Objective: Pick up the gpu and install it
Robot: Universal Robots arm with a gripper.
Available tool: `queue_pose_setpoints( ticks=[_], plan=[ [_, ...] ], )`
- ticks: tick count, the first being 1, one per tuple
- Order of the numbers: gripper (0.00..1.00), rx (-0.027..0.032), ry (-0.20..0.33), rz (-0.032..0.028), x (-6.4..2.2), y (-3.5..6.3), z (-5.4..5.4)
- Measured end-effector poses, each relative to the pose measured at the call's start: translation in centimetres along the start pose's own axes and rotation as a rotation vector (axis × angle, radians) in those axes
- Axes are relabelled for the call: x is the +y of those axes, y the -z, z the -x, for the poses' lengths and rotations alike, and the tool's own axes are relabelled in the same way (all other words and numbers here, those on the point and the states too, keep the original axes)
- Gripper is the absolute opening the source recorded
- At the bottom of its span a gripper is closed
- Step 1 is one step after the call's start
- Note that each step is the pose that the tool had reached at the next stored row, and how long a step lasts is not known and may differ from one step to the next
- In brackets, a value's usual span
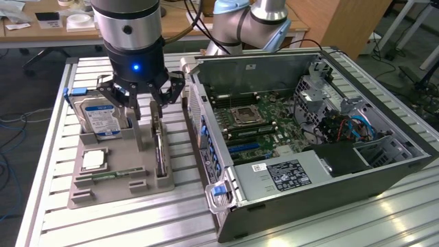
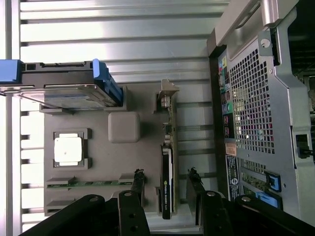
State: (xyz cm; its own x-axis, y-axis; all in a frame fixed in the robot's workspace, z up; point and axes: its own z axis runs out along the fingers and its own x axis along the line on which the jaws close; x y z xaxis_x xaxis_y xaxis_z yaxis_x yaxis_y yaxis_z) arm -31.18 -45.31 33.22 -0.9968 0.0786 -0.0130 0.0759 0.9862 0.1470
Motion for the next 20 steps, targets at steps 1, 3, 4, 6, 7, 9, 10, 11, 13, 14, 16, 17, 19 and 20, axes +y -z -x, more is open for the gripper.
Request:
queue_pose_setpoints(
  ticks=[1, 3, 4, 6, 7, 9, 10, 11, 13, 14, 16, 17, 19, 20],
  plan=[
    [0.47, 0.0002, 0.0, -0.0001, -0.01, -0.06, 0.0],
    [0.47, 0.0004, 0.0, -0.0003, -0.02, -0.12, 0.0],
    [0.47, 0.0003, 0.0, -0.0003, -0.02, -0.12, 0.0],
    [0.47, 0.0003, 0.0, -0.0003, -0.02, -0.12, 0.0],
    [0.47, 0.0004, 0.0, -0.0003, -0.02, -0.12, 0.0],
    [0.47, 0.0003, 0.0, -0.0003, -0.02, -0.13, 0.0],
    [0.47, 0.0003, 0.0, -0.0003, -0.02, -0.13, 0.0],
    [0.47, 0.0004, 0.0, -0.0003, -0.02, -0.12, 0.0],
    [0.47, 0.0003, 0.0, -0.0003, -0.02, -0.12, 0.0],
    [0.47, 0.0003, 0.0, -0.0003, -0.02, -0.12, 0.0],
    [0.47, 0.0, 0.0, 0.0001, -0.03, -0.2, 0.0],
    [0.47, -0.0001, 0.0, 0.0001, -0.04, -0.28, 0.0],
    [0.47, 0.0003, 0.0, -0.0003, -0.07, -0.46, -0.01],
    [0.47, 0.0002, 0.0, -0.0002, -0.09, -0.58, -0.01]
  ],
)
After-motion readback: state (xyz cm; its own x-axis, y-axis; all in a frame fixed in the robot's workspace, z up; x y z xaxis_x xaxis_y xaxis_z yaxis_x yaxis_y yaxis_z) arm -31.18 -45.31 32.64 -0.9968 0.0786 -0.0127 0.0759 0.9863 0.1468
